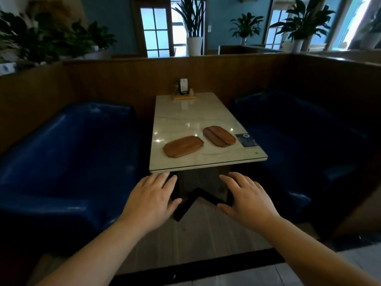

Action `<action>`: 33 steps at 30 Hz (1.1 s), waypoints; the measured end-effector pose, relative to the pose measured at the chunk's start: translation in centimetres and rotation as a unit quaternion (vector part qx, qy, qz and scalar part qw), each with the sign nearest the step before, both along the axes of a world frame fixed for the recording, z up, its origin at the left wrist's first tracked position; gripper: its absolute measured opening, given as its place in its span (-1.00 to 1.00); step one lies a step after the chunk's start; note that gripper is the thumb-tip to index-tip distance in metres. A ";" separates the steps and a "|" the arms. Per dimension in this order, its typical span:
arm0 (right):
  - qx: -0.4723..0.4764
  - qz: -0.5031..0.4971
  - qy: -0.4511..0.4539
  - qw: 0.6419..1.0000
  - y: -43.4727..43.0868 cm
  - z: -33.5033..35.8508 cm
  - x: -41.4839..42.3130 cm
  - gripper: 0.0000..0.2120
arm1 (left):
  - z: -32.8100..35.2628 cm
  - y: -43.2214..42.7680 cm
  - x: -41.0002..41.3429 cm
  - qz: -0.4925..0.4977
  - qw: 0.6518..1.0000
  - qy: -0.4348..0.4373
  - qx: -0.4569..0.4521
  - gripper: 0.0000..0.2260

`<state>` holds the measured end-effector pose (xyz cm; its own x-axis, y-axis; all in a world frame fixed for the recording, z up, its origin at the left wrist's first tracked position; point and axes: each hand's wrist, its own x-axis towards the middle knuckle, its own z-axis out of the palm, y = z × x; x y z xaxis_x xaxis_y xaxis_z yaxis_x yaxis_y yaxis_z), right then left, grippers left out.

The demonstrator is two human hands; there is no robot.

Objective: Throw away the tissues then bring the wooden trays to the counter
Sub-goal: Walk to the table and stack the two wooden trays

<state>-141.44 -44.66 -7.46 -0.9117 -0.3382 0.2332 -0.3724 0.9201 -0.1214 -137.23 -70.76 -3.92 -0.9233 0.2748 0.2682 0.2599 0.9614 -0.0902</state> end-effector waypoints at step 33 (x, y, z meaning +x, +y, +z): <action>-0.175 -0.088 -0.196 0.961 3.2 -10.3 -46.2 -0.34 | -11.3 1.3 -44.3 0.042 0.989 -0.133 0.050 -0.44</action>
